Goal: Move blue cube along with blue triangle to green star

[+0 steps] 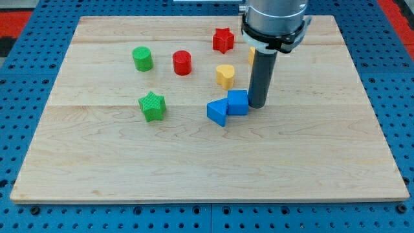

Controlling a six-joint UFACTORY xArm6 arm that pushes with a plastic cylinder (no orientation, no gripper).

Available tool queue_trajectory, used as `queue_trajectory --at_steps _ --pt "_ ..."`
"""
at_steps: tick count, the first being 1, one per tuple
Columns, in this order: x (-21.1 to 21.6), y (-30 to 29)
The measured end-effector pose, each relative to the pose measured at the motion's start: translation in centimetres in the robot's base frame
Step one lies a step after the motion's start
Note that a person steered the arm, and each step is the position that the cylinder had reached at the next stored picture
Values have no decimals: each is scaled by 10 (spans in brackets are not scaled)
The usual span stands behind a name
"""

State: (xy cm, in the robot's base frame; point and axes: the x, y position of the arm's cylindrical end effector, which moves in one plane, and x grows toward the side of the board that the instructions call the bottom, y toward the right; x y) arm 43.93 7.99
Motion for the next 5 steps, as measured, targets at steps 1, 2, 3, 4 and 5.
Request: queue_trajectory --at_steps 1,2,3,4,5 --pt "0 0" --pt "0 -7" --pt "0 -26" --pt "0 -38" --pt "0 -60"
